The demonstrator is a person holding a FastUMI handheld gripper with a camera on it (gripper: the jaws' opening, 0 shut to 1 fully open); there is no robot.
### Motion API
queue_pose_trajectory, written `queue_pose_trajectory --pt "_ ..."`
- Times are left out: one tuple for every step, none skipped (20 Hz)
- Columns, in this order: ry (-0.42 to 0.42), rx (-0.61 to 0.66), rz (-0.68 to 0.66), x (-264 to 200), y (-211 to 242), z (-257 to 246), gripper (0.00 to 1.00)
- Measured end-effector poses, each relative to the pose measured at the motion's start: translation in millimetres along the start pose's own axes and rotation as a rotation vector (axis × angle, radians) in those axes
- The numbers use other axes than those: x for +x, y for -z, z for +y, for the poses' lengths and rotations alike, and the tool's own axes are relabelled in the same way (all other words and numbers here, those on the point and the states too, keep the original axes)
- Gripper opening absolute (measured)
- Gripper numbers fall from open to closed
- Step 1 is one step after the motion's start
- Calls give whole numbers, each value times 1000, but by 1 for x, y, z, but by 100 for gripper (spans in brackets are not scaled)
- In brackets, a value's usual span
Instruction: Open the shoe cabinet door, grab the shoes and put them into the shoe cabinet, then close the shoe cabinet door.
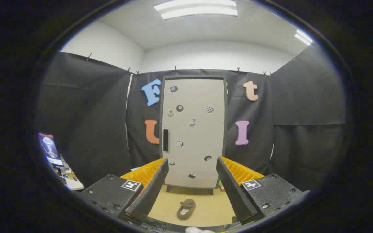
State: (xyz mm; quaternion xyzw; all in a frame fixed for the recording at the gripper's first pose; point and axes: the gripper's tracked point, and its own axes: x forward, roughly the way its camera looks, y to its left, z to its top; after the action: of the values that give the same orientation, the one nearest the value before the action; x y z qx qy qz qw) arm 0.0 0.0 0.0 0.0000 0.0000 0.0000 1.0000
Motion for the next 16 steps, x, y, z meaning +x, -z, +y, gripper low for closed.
queue_pose_trajectory --pt "0 -2 1 1 2 0 98" --pt "0 -4 7 2 3 1 98" --pt "1 -5 7 2 5 2 98" --pt "5 -6 9 3 7 2 98" --pt "13 -6 5 3 7 2 98" --pt "22 -7 7 5 7 3 98" --pt "23 -11 12 6 8 4 98" --pt "22 -13 12 10 9 7 98" --pt "19 -14 14 12 9 10 98" --pt "18 -18 13 14 8 11 98" --pt "20 -24 8 17 7 12 98" --pt "21 -27 10 21 8 14 98" --pt "20 -26 11 25 11 19 98" --pt "20 -23 16 27 13 22 98" --pt "20 -23 17 29 15 24 98" --pt "26 -24 16 32 15 24 98"
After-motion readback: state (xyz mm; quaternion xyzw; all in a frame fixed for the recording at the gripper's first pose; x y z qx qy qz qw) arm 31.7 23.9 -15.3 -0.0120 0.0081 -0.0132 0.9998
